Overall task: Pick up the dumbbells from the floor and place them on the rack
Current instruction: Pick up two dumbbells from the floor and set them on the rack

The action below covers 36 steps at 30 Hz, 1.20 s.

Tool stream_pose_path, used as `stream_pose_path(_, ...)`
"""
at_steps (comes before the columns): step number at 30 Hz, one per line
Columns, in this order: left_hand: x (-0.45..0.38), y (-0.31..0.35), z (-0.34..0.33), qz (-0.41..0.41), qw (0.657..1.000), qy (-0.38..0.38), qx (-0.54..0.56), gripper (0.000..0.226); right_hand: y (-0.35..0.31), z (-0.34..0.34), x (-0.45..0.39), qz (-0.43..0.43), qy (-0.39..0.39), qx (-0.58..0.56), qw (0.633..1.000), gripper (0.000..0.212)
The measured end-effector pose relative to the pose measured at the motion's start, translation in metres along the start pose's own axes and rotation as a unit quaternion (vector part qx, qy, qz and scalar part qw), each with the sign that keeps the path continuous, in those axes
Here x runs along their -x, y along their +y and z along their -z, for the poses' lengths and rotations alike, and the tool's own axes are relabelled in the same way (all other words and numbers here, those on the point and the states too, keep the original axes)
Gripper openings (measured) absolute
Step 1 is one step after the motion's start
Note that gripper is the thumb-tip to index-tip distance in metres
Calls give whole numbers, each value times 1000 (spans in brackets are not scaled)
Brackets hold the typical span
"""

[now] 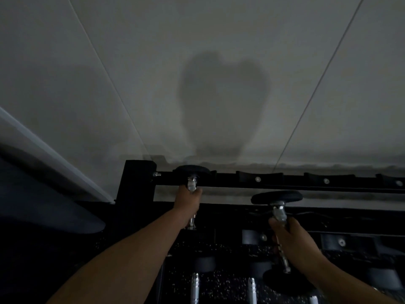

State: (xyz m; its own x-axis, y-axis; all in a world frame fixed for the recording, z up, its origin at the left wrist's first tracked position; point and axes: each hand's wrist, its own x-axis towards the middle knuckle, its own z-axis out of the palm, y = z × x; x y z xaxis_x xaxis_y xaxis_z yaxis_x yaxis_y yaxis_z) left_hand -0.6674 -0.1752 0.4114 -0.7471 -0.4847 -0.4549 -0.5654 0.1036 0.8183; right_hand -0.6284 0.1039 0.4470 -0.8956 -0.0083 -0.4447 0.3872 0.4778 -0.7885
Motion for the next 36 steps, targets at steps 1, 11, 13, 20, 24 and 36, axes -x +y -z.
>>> stream_pose_path(1,-1,-1,-1,-1,1000,0,-10,44,-1,0,-3,-3,3,7,1000,29)
stream_pose_path(11,-1,-3,0,-10,998,-14,-60,50,-15,-17,-33,-10,28,-63,998,34)
stream_pose_path(13,-3,-5,1,-9,997,-18,-72,48,-20,-22,-46,-9,25,-64,998,36)
stream_pose_path(20,-5,-5,0,-1,997,-26,-71,49,-28,-30,-83,-15,33,-42,998,39)
stream_pose_path(24,-5,-6,0,-1,997,-27,-76,56,-26,-34,-90,-20,44,-13,999,39)
stream_pose_path(36,-5,-8,0,-7,997,-21,-71,48,-19,-43,-98,-20,45,13,999,45)
